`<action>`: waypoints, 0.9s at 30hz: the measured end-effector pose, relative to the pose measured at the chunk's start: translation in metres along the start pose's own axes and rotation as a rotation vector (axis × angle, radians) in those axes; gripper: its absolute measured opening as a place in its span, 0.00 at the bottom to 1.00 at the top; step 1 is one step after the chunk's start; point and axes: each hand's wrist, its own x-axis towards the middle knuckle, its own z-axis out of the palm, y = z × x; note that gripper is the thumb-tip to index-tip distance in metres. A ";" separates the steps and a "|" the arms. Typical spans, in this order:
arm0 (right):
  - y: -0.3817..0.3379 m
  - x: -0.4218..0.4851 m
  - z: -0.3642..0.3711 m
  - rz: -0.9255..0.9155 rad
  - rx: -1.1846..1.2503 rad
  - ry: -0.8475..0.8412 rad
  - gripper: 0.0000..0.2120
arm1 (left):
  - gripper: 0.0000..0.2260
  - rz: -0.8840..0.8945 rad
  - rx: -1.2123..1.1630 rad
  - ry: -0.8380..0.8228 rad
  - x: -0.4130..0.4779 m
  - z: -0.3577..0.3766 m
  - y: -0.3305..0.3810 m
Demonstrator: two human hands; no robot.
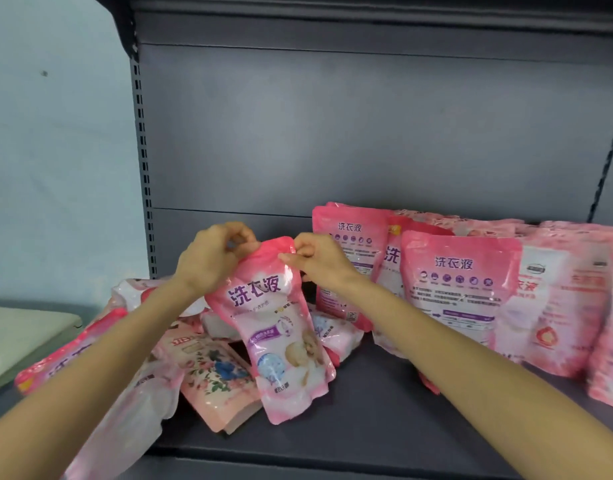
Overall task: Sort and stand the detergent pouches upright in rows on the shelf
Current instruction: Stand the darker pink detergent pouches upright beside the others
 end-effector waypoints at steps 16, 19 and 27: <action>0.003 -0.054 -0.061 -0.055 0.055 0.274 0.14 | 0.22 -0.287 -0.757 -0.318 -0.023 -0.010 0.038; -0.002 -0.064 -0.067 -0.044 0.047 0.292 0.15 | 0.26 -0.288 -0.800 -0.408 -0.025 -0.010 0.039; -0.016 -0.085 -0.080 0.040 0.119 0.261 0.06 | 0.16 -0.241 -0.826 -0.287 -0.036 0.000 0.061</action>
